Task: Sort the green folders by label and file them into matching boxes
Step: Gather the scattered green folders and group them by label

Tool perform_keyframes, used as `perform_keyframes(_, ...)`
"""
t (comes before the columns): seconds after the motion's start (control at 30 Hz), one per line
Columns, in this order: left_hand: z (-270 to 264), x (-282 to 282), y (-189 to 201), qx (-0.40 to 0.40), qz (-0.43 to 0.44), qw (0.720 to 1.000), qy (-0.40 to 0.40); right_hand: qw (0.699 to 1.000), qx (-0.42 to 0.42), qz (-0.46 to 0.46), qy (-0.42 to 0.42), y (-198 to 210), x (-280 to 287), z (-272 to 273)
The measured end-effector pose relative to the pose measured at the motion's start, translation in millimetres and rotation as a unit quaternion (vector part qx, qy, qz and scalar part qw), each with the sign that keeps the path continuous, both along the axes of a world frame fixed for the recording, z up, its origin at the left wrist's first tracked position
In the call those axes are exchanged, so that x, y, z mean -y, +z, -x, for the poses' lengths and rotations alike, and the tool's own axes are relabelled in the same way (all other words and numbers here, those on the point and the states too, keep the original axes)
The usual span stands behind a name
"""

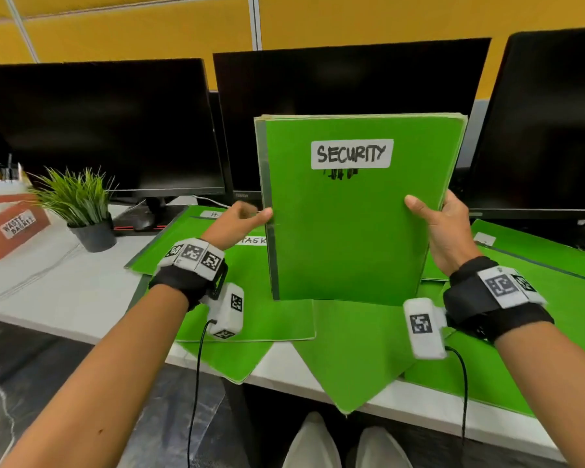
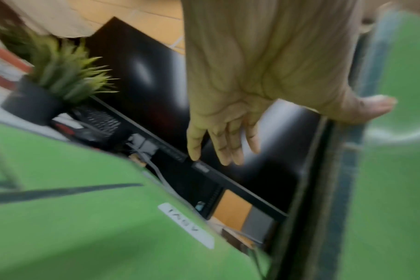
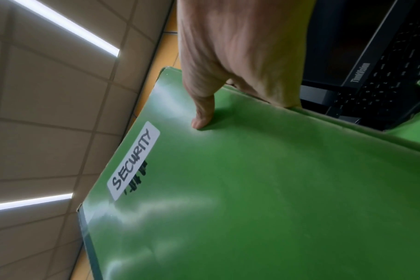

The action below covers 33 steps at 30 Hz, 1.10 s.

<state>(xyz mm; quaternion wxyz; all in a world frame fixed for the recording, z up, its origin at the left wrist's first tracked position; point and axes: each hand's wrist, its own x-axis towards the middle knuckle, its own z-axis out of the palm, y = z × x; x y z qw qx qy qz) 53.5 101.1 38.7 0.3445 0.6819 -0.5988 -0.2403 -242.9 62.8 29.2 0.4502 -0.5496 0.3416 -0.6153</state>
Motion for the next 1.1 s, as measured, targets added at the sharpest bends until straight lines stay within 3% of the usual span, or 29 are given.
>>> perform_keyframes(0.1, -23.6, 3.9, -22.1, 0.025, -0.11, 0.99, 0.082, 1.0, -0.001, 0.001, 0.0, -0.3, 4.7, -1.0)
perform_keyframes(0.23, -55.2, 2.2, -56.1, 0.078, -0.26, 0.946, 0.179, 1.0, 0.005, -0.006, 0.013, -7.7, 10.3, 1.3)
perform_keyframes(0.33, -63.4, 6.4, -73.7, 0.081, -0.273, 0.935, 0.212, 1.0, -0.002, -0.018, 0.012, -18.9, 12.3, -1.5)
perform_keyframes(0.5, -57.5, 5.4, -66.4, 0.078, -0.267, 0.929, 0.244, 1.0, 0.024, -0.015, 0.012, -22.9, 11.2, -11.3)
perform_keyframes(0.6, -64.2, 5.7, -58.1, 0.093, -0.234, 0.935, 0.249, 0.999, 0.033, -0.016, 0.01, -22.7, 10.3, -17.0)
perform_keyframes(0.67, -66.0, 1.0, -42.5, 0.02, -0.185, 0.948, 0.258, 0.999, 0.034, -0.024, 0.013, -22.3, 9.9, -20.6)
perform_keyframes(0.77, -63.4, -1.5, -17.2, -0.006, -0.084, 0.966, 0.244, 0.998, 0.051, -0.038, 0.024, -22.5, 10.3, -25.2)
perform_keyframes(0.8, -61.3, -1.1, -8.7, -0.112, -0.046, 0.966, 0.229, 0.997, 0.057, -0.037, 0.027, -21.4, 9.1, -27.5)
perform_keyframes(0.83, -59.8, -1.0, -1.9, -0.211, 0.003, 0.956, 0.204, 0.997, 0.061, -0.036, 0.027, -19.9, 8.1, -29.8)
perform_keyframes(0.87, -55.6, -4.3, 4.8, -0.25, 0.057, 0.951, 0.173, 0.997, 0.063, -0.036, 0.028, -17.0, 5.1, -32.7)
perform_keyframes(0.97, -36.7, -4.5, 24.2, -0.322, 0.129, 0.934, 0.092, 0.996, 0.078, -0.039, 0.023, -9.5, -2.1, -41.1)
perform_keyframes(1.1, -8.0, -11.3, 48.1, -0.351, 0.191, 0.916, -0.004, 0.995, 0.098, -0.027, -0.002, -5.4, -9.5, -45.1)
